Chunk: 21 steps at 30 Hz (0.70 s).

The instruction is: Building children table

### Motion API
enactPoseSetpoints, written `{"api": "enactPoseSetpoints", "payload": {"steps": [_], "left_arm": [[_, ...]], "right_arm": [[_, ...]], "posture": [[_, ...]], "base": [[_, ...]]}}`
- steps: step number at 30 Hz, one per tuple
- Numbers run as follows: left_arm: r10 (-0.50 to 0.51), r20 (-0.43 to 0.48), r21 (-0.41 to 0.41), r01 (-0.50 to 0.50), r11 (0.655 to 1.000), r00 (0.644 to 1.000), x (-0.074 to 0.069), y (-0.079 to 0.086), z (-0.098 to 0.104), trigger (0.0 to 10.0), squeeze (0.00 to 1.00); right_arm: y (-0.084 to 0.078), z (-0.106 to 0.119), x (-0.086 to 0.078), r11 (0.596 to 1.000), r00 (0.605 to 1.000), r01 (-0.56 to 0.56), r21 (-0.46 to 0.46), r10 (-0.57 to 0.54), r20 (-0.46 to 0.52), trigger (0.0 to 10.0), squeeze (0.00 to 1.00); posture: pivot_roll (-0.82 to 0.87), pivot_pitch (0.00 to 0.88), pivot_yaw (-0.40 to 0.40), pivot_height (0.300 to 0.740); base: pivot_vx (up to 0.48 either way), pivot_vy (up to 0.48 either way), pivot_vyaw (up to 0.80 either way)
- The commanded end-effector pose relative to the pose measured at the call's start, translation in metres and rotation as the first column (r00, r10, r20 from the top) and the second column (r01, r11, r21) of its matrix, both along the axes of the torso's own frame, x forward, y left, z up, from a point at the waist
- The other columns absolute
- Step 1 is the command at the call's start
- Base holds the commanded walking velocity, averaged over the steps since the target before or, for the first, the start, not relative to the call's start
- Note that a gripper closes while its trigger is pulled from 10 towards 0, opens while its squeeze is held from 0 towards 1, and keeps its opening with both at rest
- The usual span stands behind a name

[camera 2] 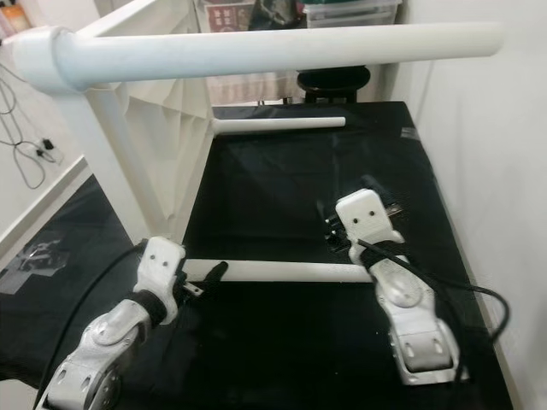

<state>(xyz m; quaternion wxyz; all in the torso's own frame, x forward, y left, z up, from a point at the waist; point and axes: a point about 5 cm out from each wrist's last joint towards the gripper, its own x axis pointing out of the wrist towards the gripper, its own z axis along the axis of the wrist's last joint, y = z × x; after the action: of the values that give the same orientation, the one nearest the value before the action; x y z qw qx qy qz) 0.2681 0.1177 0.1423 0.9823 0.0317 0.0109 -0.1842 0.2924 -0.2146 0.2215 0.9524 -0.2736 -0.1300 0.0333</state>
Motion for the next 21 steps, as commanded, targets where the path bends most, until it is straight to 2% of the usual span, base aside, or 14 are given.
{"api": "enactPoseSetpoints", "payload": {"steps": [1, 6, 8, 9, 10, 11, 12, 14, 15, 16, 17, 18, 19, 21], "left_arm": [[0.059, -0.027, -0.033, -0.06, 0.998, 0.998, -0.001, 0.017, -0.007, 0.0, 0.0], [0.082, -0.028, -0.059, -0.083, 0.995, 0.996, 0.0, 0.025, -0.01, 0.0, 0.0], [0.107, -0.025, -0.092, -0.108, 0.99, 0.994, 0.0, 0.029, -0.01, 0.0, 0.0], [0.107, -0.025, -0.092, -0.108, 0.99, 0.994, 0.0, 0.029, -0.01, 0.0, 0.0], [0.116, -0.023, -0.102, -0.118, 0.988, 0.993, -0.001, 0.031, -0.01, 0.0, 0.0], [0.123, -0.024, -0.107, -0.125, 0.986, 0.992, -0.001, 0.032, -0.01, 0.0, 0.0], [0.123, -0.024, -0.107, -0.125, 0.986, 0.992, -0.001, 0.032, -0.01, 0.0, 0.0], [0.127, -0.023, -0.11, -0.129, 0.986, 0.992, 0.0, 0.034, -0.01, 0.0, 0.0], [0.127, -0.023, -0.11, -0.129, 0.986, 0.992, 0.0, 0.034, -0.01, 0.0, 0.0], [0.128, -0.023, -0.109, -0.13, 0.985, 0.991, 0.0, 0.036, -0.01, 0.0, 0.0], [0.128, -0.023, -0.109, -0.13, 0.985, 0.991, 0.0, 0.036, -0.01, 0.0, 0.0], [0.13, -0.024, -0.109, -0.132, 0.985, 0.991, 0.001, 0.037, -0.01, 0.0, 0.0], [0.131, -0.025, -0.109, -0.133, 0.985, 0.991, 0.001, 0.038, -0.011, 2.3, 0.0], [0.133, -0.026, -0.109, -0.135, 0.985, 0.991, 0.002, 0.039, -0.011, 2.3, 0.0]], "right_arm": [[-0.007, 0.016, -0.006, 0.999, 0.998, 0.026, -0.032, -0.024, 0.055, 10.0, 0.0], [-0.016, 0.034, -0.013, 0.997, 0.992, 0.052, -0.064, -0.044, 0.117, 10.0, 0.0], [-0.026, 0.055, -0.028, 0.988, 0.971, 0.095, -0.125, -0.064, 0.231, 10.0, 0.0], [-0.026, 0.055, -0.028, 0.988, 0.971, 0.095, -0.125, -0.064, 0.231, 10.0, 0.0], [-0.029, 0.064, -0.035, 0.981, 0.958, 0.117, -0.157, -0.07, 0.278, 10.0, 0.0], [-0.029, 0.071, -0.043, 0.966, 0.943, 0.141, -0.216, -0.065, 0.326, 10.0, 0.0], [-0.029, 0.071, -0.043, 0.966, 0.943, 0.141, -0.216, -0.065, 0.326, 10.0, 0.0], [-0.025, 0.076, -0.056, 0.922, 0.926, 0.181, -0.343, -0.042, 0.374, 10.0, 0.0], [-0.025, 0.076, -0.056, 0.922, 0.926, 0.181, -0.343, -0.042, 0.374, 10.0, 0.0], [-0.02, 0.077, -0.063, 0.895, 0.921, 0.189, -0.405, -0.018, 0.39, 10.0, 0.0], [-0.02, 0.077, -0.063, 0.895, 0.921, 0.189, -0.405, -0.018, 0.39, 10.0, 0.0], [-0.014, 0.076, -0.068, 0.877, 0.918, 0.185, -0.444, 0.006, 0.396, 10.0, 0.0], [-0.009, 0.077, -0.071, 0.863, 0.916, 0.179, -0.472, 0.029, 0.4, 10.0, 0.0], [-0.006, 0.078, -0.074, 0.853, 0.914, 0.174, -0.492, 0.046, 0.403, 10.0, 0.0]], "posture": [[-0.09, 0.121, 0.085, 0.74], [-0.09, 0.122, 0.082, 0.74], [-0.11, 0.13, 0.095, 0.74], [-0.11, 0.13, 0.095, 0.74], [-0.11, 0.13, 0.096, 0.74], [-0.12, 0.132, 0.103, 0.74], [-0.12, 0.132, 0.103, 0.74], [-0.12, 0.133, 0.106, 0.74], [-0.12, 0.133, 0.106, 0.74], [-0.13, 0.133, 0.116, 0.74], [-0.13, 0.133, 0.116, 0.74], [-0.13, 0.132, 0.126, 0.74], [-0.14, 0.13, 0.136, 0.74], [-0.14, 0.129, 0.138, 0.74]], "base": [[0.0, 0.0, 0.0], [0.0, 0.0, 0.0], [0.0, 0.0, 0.0], [0.0, 0.0, 0.0], [0.0, 0.0, 0.0], [0.0, 0.0, 0.0], [0.0, 0.0, 0.0], [0.0, 0.0, 0.0], [0.0, 0.0, 0.0], [0.0, 0.0, 0.0], [0.0, 0.0, 0.0], [0.0, 0.0, 0.0], [0.0, 0.0, 0.0], [0.0, 0.0, 0.0]]}}
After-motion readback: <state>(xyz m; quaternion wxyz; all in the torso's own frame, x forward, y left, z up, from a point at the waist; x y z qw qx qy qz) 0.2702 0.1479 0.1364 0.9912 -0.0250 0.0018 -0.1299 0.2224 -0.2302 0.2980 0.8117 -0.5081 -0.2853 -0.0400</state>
